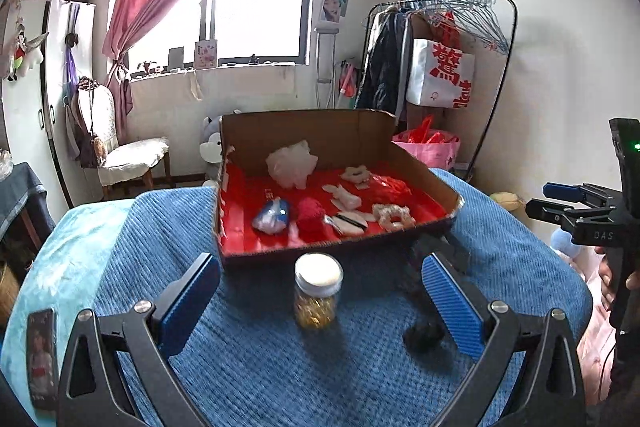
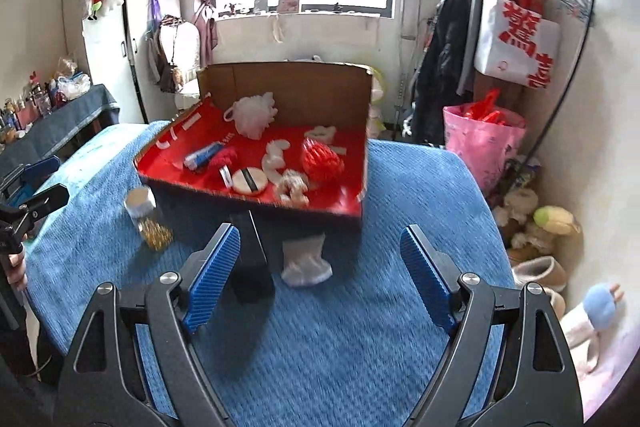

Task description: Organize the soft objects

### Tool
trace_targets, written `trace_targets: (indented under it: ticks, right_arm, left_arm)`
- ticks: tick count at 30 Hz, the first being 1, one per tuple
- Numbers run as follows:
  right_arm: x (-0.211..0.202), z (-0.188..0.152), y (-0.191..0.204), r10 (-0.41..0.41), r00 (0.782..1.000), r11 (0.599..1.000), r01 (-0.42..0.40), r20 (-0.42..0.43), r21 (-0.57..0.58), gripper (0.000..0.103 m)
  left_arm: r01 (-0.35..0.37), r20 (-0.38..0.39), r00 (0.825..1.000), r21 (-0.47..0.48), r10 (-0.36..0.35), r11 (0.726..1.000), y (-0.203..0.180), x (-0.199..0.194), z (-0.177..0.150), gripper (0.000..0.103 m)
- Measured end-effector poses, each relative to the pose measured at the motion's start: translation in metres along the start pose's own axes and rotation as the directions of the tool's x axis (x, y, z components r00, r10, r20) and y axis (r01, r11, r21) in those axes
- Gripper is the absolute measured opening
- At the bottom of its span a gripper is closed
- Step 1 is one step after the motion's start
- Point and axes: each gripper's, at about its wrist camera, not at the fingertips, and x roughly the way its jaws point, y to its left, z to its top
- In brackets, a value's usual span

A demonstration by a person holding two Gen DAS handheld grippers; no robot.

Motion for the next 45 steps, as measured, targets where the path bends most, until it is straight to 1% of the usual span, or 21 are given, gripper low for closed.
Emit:
trace_targets:
  ticks: [3,7,11,14,17,19,26,32,45]
  right_arm:
    - [-0.008,-0.02,0.0,-0.021,1.0,1.0,0.021,0.004,0.018,0.083]
    - [-0.013,-0.047,0.002,-0.012,1.0,0.999,0.012,-0.004,0.051,0.083]
    - [-0.01,-0.069,0.008,-0.024,1.0,0.998,0.025,-0.019,0.058,0.083]
    - [-0.006,-0.082,0.013,-0.006,1.0,0.998,0.009,-0.031,0.07,0.083]
    - [-0.002,-0.093,0.022,-0.02,0.999,0.999,0.022,-0.034,0.049,0.083]
    - [0.001,-0.097,0.025,-0.018,0.999,0.999,0.02,-0.036,0.05,0.083]
    - [0.011,-0.105,0.032,0.03,0.998,0.996,-0.025,-0.048,0.085,0.083]
    - [0.019,-0.11,0.034,0.033,0.997,0.995,-0.026,-0.07,0.091,0.083]
    - [0.027,-0.116,0.035,0.029,0.995,0.996,-0.021,-0.097,0.084,0.083]
  left_arm:
    - [0.015,-0.006,1.0,-0.01,-0.015,1.0,-0.007,-0.004,-0.015,0.103]
    - [0.016,-0.016,1.0,-0.015,-0.017,1.0,-0.015,-0.007,-0.032,0.103]
    - [0.038,-0.035,0.999,-0.021,-0.038,0.999,-0.025,-0.005,-0.047,0.103]
    - [0.041,-0.05,0.998,-0.025,-0.042,0.999,-0.033,-0.001,-0.058,0.103]
    - [0.045,-0.076,0.996,-0.025,-0.047,0.999,-0.039,0.005,-0.068,0.103]
    - [0.049,-0.093,0.994,-0.029,-0.052,0.998,-0.043,0.008,-0.073,0.103]
    - [0.053,-0.136,0.989,-0.038,-0.057,0.998,-0.053,0.019,-0.085,0.103]
    - [0.042,-0.159,0.986,-0.032,-0.047,0.999,-0.058,0.025,-0.092,0.103]
    - [-0.004,-0.205,0.979,-0.043,-0.005,0.999,-0.056,0.041,-0.095,0.103]
